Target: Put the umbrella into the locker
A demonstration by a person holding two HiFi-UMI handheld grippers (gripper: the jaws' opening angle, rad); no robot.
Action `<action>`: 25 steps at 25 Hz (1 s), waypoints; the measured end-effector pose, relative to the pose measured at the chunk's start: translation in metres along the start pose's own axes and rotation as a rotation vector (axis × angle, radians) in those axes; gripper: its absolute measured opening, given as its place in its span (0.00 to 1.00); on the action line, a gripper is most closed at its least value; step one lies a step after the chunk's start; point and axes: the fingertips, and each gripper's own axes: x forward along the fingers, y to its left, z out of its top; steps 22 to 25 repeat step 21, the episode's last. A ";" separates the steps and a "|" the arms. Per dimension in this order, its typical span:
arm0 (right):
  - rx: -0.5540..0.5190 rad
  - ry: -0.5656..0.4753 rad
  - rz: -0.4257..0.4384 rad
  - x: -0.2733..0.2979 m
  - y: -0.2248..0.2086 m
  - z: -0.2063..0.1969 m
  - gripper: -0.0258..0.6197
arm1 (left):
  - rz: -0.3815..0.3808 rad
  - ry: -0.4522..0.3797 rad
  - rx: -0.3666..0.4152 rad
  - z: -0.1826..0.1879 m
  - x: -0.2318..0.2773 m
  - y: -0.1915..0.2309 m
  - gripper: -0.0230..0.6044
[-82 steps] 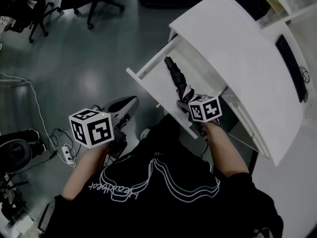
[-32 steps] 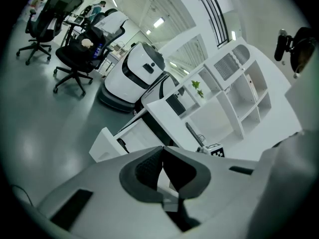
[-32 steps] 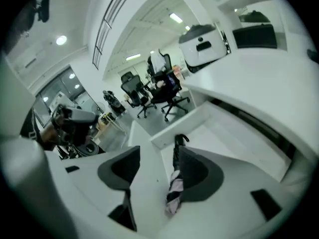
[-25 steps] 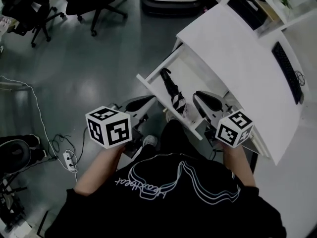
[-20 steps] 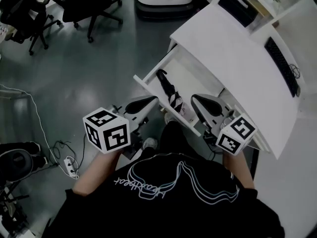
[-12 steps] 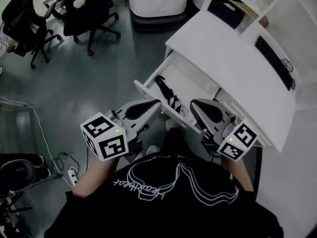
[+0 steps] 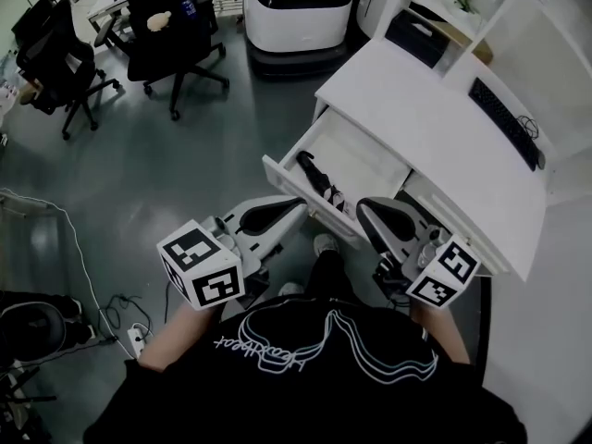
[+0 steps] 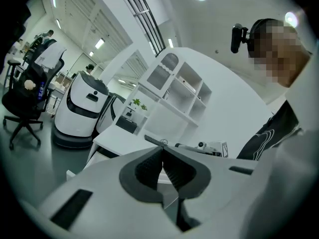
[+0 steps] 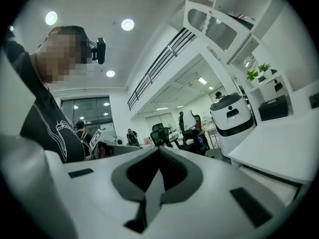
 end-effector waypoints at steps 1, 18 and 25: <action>0.001 0.002 0.001 0.002 0.003 -0.002 0.04 | 0.001 -0.004 0.001 -0.001 -0.004 -0.001 0.04; 0.123 0.004 -0.041 -0.021 0.016 -0.033 0.04 | 0.004 0.032 -0.044 -0.042 -0.016 -0.004 0.04; 0.170 -0.030 -0.059 -0.035 0.012 -0.028 0.04 | 0.004 0.043 -0.067 -0.050 -0.013 -0.010 0.04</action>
